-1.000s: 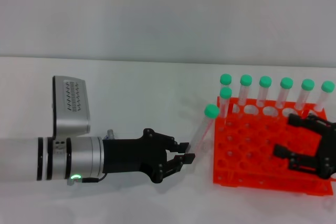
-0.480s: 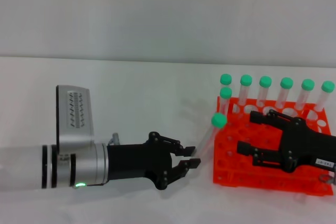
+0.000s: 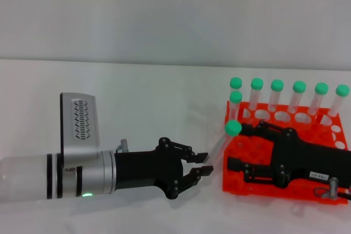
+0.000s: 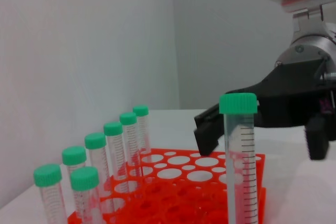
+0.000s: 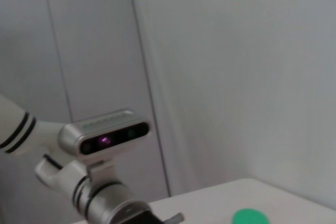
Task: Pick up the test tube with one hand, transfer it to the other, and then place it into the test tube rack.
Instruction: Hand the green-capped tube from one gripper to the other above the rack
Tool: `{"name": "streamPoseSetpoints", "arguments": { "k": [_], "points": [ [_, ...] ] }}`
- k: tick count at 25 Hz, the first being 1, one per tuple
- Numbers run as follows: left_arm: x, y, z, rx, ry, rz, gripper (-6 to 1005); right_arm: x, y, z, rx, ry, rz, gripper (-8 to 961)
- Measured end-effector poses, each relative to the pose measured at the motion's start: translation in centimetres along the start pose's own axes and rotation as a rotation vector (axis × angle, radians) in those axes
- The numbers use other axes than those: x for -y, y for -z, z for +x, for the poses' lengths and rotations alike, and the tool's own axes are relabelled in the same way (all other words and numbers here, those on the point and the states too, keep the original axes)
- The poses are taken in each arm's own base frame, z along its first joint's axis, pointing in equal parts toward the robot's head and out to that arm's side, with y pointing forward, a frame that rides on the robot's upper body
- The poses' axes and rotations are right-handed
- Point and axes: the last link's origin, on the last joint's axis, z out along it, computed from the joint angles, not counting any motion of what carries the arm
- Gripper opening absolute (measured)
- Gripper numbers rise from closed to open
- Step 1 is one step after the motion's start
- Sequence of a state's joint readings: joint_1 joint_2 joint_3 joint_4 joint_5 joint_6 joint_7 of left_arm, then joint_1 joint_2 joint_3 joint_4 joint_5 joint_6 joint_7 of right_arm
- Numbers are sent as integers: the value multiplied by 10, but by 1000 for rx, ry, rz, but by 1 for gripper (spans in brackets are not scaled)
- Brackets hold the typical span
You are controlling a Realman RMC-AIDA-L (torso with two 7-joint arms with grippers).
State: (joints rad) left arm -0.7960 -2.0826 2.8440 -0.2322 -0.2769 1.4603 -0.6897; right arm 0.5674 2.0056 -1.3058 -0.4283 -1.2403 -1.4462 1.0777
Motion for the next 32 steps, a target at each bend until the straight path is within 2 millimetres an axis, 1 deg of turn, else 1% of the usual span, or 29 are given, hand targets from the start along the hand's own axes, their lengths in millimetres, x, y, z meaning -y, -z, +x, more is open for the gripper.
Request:
{"name": "streamPoseSetpoints", "arguments": {
  "k": [6, 23, 28, 32],
  "points": [
    [0, 0, 0, 0, -16, 0, 190, -3, -4, 0, 6, -4, -15, 884],
    [-2, 0, -1, -1, -25, -1, 190, -9, -15, -1, 38, 25, -25, 794],
    [-2, 0, -2, -1, -23, -3, 190, -10, -16, 0, 35, 36, -26, 608],
    [-2, 0, -2, -1, -23, -3, 191, -13, -25, 3, 13, 43, -37, 537]
  ]
}}
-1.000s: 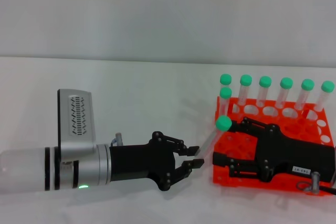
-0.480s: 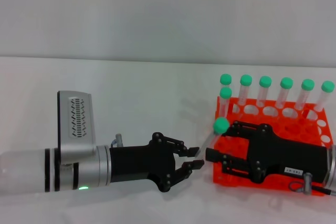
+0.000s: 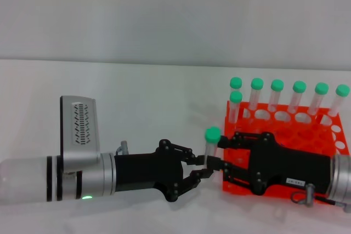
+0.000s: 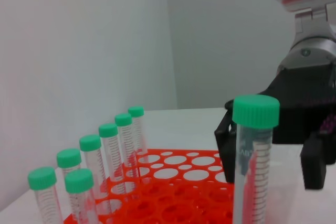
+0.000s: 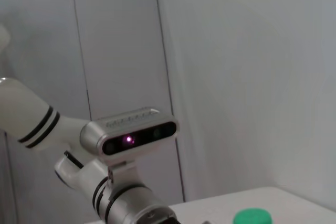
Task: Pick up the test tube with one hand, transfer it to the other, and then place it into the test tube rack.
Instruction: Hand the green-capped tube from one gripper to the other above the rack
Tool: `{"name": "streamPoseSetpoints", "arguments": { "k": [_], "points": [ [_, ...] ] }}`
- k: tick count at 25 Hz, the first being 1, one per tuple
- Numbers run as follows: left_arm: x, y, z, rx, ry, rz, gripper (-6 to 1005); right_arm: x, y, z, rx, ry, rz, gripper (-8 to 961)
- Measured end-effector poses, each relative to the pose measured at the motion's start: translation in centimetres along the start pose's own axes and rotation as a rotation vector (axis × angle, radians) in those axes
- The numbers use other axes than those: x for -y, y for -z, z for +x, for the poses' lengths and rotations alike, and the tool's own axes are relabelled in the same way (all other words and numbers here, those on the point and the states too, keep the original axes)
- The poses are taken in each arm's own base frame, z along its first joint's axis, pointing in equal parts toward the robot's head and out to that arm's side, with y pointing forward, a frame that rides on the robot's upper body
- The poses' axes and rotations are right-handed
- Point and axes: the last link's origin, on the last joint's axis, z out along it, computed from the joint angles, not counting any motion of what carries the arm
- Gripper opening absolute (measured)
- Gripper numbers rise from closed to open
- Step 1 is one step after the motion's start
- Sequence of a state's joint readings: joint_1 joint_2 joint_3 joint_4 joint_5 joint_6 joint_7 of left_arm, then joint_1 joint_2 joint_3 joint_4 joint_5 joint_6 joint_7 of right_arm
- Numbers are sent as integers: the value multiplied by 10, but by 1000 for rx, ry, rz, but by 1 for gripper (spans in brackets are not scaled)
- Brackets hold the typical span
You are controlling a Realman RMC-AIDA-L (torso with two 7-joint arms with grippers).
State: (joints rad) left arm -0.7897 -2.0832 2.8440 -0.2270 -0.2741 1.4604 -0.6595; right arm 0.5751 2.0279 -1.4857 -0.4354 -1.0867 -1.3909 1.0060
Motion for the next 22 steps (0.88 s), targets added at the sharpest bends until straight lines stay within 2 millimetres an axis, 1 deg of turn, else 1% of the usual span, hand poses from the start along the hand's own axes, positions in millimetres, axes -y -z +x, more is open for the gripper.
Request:
{"name": "streamPoseSetpoints", "arguments": {
  "k": [2, 9, 15, 22],
  "points": [
    [0, 0, 0, 0, 0, 0, 191, 0, -4, 1, -2, 3, 5, 495],
    [0, 0, 0, 1, 0, -2, 191, 1, -5, 1, 0, 15, 20, 334],
    [-1, -1, 0, -1, 1, -4, 191, 3, -5, -1, 18, 13, 35, 317],
    [-1, -1, 0, 0, 1, -5, 190, 1, -4, -1, 17, 20, 32, 267]
  ]
}}
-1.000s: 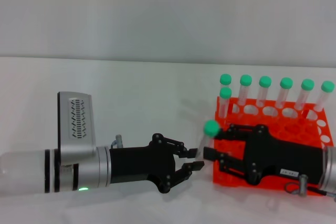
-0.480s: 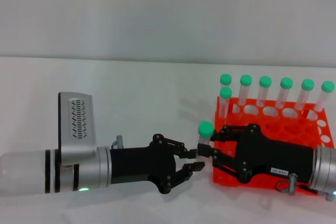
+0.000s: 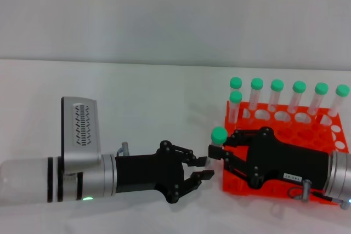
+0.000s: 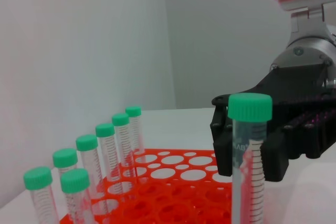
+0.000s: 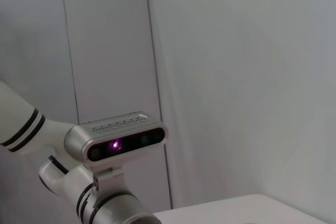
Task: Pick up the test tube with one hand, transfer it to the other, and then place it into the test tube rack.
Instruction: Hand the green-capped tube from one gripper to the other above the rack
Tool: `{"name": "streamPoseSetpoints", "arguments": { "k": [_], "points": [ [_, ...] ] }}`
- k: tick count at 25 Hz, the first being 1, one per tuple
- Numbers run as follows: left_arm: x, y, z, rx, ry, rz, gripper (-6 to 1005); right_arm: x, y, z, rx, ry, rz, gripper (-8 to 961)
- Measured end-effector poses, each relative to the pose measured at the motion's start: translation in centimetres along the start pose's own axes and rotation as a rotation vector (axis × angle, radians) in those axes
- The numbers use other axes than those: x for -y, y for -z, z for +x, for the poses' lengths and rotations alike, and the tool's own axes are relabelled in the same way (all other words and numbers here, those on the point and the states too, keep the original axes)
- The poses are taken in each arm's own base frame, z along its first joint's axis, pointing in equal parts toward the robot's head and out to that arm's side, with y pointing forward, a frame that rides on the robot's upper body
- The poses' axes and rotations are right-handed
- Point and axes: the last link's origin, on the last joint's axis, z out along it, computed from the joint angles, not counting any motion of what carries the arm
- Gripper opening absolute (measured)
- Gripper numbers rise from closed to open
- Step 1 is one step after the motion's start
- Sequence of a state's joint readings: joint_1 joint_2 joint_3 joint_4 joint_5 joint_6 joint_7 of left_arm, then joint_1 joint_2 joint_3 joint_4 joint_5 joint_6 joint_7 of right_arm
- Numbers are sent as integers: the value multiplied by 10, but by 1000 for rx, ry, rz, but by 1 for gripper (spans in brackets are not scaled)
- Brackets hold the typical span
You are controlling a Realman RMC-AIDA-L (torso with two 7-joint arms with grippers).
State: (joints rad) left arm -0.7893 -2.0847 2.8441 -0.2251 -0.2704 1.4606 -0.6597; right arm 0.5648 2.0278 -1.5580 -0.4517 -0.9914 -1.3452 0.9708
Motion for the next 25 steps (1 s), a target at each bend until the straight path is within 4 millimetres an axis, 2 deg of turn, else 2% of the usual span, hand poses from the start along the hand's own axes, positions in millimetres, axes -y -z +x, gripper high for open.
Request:
{"name": "streamPoseSetpoints", "arguments": {
  "k": [11, 25],
  "points": [
    [-5, 5, -4, -28, -17, 26, 190, 1, 0, 0, 1, 7, 3, 221],
    [-12, 39, -24, -101, 85, 226, 491, 3, -1, -4, 14, 16, 8, 216]
  ]
}}
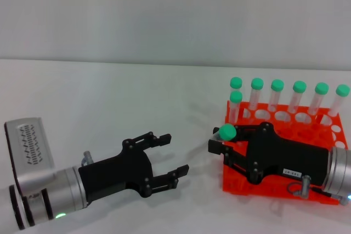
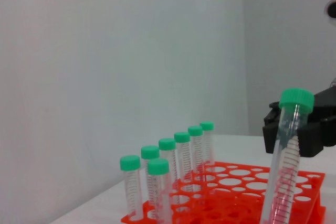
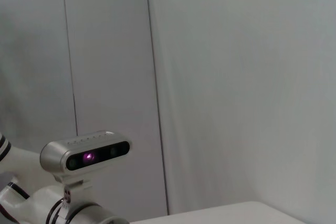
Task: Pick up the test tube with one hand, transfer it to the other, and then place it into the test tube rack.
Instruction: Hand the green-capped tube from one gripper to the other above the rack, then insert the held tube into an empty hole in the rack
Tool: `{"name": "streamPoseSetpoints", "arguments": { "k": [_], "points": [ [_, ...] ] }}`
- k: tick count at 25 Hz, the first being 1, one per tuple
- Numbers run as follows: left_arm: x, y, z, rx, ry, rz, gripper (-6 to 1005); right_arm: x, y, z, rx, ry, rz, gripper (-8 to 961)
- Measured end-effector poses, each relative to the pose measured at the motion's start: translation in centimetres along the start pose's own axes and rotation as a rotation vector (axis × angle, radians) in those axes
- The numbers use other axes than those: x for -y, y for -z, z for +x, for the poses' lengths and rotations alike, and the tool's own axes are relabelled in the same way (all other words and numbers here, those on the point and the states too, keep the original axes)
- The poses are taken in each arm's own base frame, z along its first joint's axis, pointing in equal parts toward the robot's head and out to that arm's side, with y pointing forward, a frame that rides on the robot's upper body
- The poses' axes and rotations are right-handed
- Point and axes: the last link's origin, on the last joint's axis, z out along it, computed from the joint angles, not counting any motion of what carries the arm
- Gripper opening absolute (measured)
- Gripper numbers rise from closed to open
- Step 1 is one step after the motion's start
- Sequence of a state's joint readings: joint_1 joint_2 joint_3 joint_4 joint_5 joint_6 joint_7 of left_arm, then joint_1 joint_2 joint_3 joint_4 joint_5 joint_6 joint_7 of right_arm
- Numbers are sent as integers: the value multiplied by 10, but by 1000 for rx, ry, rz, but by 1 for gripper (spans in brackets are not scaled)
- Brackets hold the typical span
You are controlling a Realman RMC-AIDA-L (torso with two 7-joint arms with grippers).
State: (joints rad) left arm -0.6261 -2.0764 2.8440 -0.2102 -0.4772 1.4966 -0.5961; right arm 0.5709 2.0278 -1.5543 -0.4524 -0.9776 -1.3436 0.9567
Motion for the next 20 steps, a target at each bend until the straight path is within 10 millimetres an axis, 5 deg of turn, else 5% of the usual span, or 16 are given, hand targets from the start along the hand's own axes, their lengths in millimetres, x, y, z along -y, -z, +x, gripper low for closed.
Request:
{"name": "streamPoseSetpoints", "arguments": {
  "k": [3, 6, 11, 20],
  "points": [
    [-2, 3, -2, 1, 8, 7, 550, 0, -1, 0, 1, 3, -2, 216],
    [-5, 8, -7, 5, 21, 16, 814, 0, -1, -2, 8, 5, 0, 216],
    [-9, 29, -18, 4, 63, 94, 893, 4, 1, -6, 29, 20, 20, 216],
    [-22, 76, -37, -39, 107, 300, 893, 26, 5, -14, 1, 116, 146, 216]
  ]
}}
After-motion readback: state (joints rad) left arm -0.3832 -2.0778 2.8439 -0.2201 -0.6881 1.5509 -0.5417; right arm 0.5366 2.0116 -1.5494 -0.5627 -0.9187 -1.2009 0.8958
